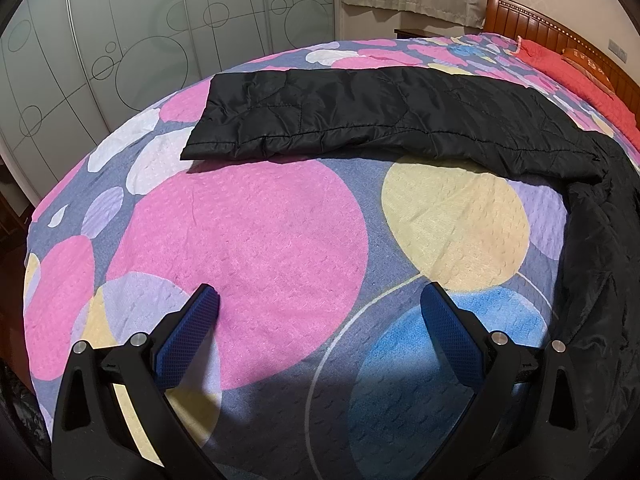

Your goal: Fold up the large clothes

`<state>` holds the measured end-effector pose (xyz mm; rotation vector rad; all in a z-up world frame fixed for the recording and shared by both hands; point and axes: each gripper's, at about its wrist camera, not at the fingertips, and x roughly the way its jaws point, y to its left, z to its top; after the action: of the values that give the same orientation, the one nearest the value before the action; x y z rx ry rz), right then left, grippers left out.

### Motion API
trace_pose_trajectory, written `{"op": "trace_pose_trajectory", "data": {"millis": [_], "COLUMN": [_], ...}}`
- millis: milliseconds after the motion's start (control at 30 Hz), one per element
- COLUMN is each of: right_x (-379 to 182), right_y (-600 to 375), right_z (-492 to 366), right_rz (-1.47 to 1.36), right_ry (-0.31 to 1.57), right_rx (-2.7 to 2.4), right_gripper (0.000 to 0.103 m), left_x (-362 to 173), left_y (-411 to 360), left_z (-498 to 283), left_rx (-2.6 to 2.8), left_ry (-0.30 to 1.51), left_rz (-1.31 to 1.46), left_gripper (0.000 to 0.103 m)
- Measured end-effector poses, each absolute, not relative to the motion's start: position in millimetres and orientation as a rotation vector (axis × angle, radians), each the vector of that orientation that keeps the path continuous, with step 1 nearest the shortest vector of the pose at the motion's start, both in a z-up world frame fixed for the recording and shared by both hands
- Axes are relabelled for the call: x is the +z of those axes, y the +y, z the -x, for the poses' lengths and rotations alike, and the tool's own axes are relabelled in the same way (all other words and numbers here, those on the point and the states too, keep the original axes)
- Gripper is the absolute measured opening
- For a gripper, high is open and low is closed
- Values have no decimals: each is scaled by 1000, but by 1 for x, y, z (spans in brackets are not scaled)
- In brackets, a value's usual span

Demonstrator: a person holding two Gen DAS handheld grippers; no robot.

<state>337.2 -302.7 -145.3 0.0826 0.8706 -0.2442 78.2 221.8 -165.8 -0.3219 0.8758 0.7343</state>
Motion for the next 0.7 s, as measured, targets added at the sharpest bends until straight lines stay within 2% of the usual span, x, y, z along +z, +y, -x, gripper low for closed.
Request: {"op": "trace_pose_trajectory", "data": {"millis": [133,167,367,700], "right_x": [-119,-118,-153,-156], "right_y": [-294,-293,-301,-296], "right_z": [-317,-313,-318,-316], "right_rz": [-115,-114,-106,-72], "right_ry": [820,809,837,834], "right_rx": [-216,-218,-239,-248], "right_gripper": [69,73,77,80], "left_x": [-167,-166,-167,-165], "left_y": [221,222,223,226], "left_z": [-79,-79,-79,-79], "left_rx": [735,735,733,713], "left_ry": [875,875,875,887], "left_rz": [321,321,323,355], "left_gripper": [101,101,101,101]}}
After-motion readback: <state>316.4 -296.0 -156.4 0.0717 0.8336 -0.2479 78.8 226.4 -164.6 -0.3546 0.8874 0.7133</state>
